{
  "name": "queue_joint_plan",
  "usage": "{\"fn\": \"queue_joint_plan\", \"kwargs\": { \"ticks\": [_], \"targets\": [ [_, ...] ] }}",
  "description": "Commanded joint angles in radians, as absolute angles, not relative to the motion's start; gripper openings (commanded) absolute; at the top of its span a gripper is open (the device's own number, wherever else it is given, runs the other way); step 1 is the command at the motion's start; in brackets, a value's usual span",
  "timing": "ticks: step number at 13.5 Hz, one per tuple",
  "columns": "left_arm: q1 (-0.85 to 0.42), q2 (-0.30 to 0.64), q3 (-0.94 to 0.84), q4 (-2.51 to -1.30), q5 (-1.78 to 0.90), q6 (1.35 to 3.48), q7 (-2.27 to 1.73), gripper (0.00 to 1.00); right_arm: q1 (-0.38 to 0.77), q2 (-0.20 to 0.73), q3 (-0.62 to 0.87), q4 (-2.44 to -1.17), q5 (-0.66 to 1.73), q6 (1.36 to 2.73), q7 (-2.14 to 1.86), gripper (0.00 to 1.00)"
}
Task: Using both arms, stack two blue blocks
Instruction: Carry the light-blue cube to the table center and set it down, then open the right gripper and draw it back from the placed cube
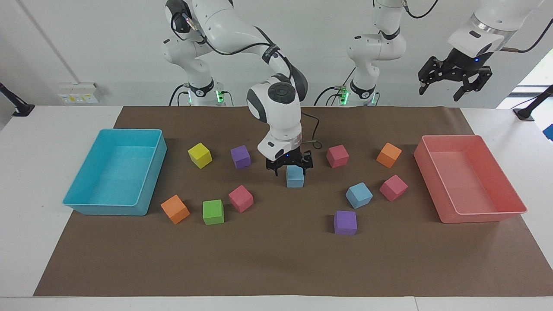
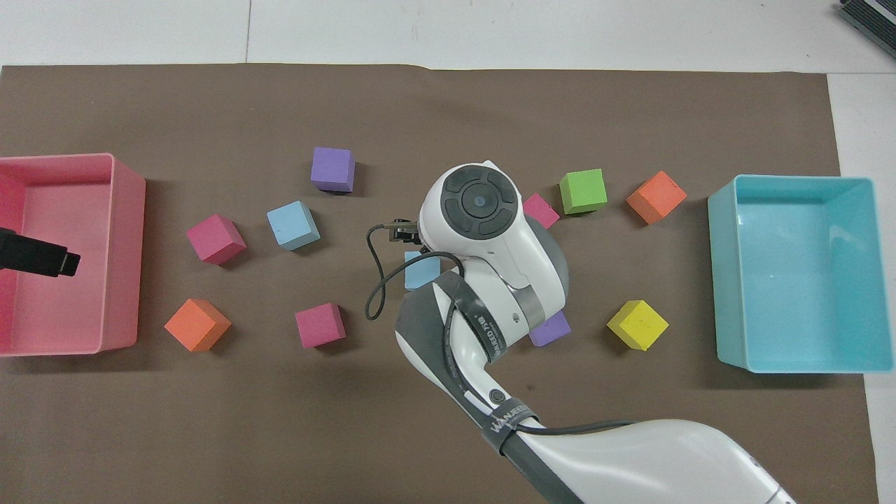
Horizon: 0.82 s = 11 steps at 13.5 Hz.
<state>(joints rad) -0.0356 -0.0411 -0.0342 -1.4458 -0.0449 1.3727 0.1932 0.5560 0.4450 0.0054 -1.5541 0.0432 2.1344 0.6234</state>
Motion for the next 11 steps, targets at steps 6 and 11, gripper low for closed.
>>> {"fn": "queue_joint_plan", "kwargs": {
  "ticks": [6, 11],
  "targets": [
    [-0.049, -0.049, -0.035, -1.451, -0.034, 1.396, 0.127, 1.00, 0.370, 0.279, 0.017, -1.607, 0.133, 1.930, 0.470, 1.00],
    [-0.051, -0.034, -0.037, -1.451, -0.034, 1.439, 0.066, 1.00, 0.302, 0.244, 0.017, -1.764, 0.357, 2.020, 0.276, 1.00]
  ]
}}
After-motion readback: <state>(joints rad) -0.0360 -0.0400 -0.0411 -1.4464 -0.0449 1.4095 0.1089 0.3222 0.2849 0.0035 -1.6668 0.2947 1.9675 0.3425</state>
